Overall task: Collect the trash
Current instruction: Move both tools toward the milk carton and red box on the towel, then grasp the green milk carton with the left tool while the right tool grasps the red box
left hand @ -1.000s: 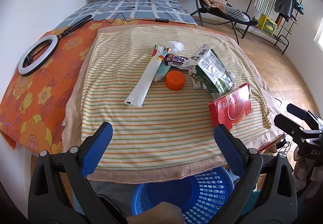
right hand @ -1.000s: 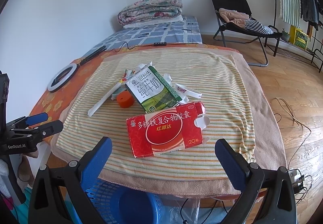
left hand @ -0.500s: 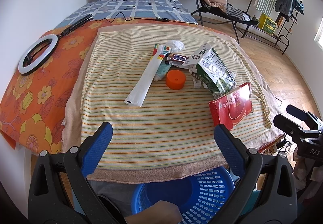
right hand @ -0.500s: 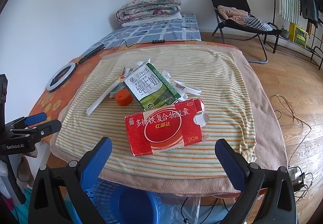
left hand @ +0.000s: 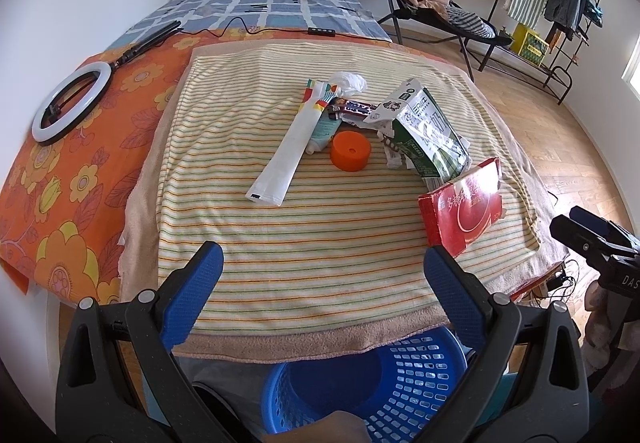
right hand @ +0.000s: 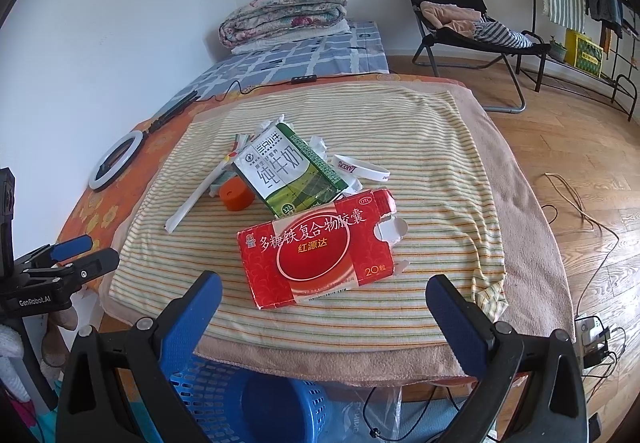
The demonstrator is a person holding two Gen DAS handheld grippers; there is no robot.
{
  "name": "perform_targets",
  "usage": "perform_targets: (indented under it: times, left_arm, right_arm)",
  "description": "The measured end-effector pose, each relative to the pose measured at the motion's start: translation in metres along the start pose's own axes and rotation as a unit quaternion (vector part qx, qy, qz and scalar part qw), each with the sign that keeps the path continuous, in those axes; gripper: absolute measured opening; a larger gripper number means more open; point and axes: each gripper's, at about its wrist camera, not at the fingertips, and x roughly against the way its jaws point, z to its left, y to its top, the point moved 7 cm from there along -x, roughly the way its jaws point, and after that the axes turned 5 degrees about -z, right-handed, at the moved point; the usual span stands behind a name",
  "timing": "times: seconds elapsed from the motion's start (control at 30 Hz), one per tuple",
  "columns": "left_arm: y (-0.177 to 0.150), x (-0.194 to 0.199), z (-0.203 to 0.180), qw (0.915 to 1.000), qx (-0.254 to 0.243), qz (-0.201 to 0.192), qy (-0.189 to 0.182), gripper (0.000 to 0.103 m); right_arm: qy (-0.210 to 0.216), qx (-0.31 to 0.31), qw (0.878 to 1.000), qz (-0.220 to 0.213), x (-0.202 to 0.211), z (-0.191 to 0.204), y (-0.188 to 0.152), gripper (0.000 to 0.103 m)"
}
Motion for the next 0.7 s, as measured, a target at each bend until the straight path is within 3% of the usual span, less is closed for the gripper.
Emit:
perform_targets:
  times: [0.2, 0.4, 0.53, 0.7]
  left_arm:
    - [0.005, -0.002, 0.003, 0.9998, 0.014, 0.008, -0.011, 0.102]
    - [0.012, -0.003, 0.003, 0.9997, 0.019, 0.005, -0.017, 0.102]
    - [0.018, -0.006, 0.001, 0.9996, 0.016, 0.006, -0.023, 0.102]
    - [0.026, -0.014, -0.007, 0.9994, 0.008, 0.008, -0.033, 0.102]
  right_arm:
    - [0.012, -0.060, 0.998, 0.010, -0.010, -0.018, -0.004, 0.103]
    - [0.004, -0.072, 0.997, 0.020, -0.021, -0.035, 0.002, 0.103]
    - [0.013, -0.041, 0.999, 0.023, -0.032, -0.044, 0.009, 0.102]
    - [0.078, 0.032, 0.995, 0.051, -0.058, -0.042, 0.014, 0.102]
